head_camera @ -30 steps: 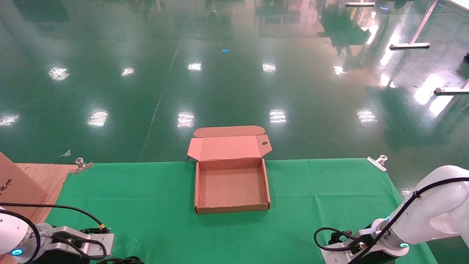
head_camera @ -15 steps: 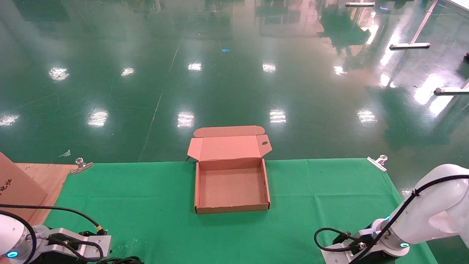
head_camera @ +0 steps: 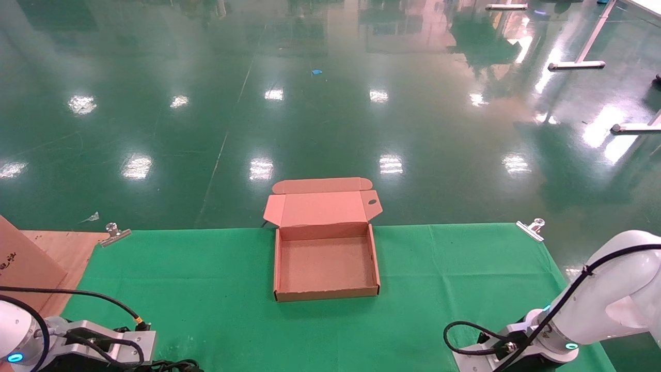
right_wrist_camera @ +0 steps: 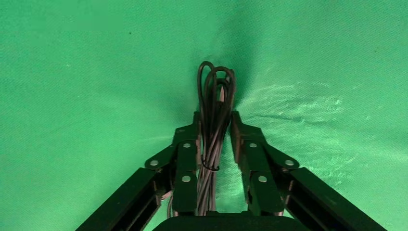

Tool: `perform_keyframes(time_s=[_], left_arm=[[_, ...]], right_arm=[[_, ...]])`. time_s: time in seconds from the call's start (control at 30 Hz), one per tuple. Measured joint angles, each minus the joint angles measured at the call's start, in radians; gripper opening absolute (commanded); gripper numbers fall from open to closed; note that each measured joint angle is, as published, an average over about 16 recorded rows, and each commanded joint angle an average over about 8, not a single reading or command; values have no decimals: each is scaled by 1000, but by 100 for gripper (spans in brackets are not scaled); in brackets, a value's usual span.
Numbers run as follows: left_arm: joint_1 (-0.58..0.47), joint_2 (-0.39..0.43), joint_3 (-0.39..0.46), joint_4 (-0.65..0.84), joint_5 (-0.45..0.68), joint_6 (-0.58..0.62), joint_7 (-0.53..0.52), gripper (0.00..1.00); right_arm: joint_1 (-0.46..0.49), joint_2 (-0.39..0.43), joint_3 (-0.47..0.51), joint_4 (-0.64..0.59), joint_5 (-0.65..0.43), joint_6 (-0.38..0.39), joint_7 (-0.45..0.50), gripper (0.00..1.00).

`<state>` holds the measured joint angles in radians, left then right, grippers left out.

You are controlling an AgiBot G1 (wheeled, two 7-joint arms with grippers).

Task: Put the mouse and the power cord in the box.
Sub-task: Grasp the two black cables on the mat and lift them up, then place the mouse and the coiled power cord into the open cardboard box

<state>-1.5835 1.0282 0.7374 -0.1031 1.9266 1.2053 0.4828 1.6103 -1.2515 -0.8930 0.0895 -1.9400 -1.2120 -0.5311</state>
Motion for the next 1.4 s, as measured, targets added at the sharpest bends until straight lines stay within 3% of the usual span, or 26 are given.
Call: perform_keyframes(time_s=[0.43,0.8,1.1,1.4], left_arm=[[-101,-9,-1,-55,-2,93,8,0],[-263,20,-11,-207,-17,220,-69,0],[-386,97,-21,-311,-28,262,-140,0],[-476,195,-23,-300,-28,240,-134,0]], right_arm=[[120,36,31,36,44,-91,-25,0],[281,45,65,137,88,-167,9,0],[380,-23,87,179,112,-149,70,0],[441,-96,86,210,146,-96,110,0]])
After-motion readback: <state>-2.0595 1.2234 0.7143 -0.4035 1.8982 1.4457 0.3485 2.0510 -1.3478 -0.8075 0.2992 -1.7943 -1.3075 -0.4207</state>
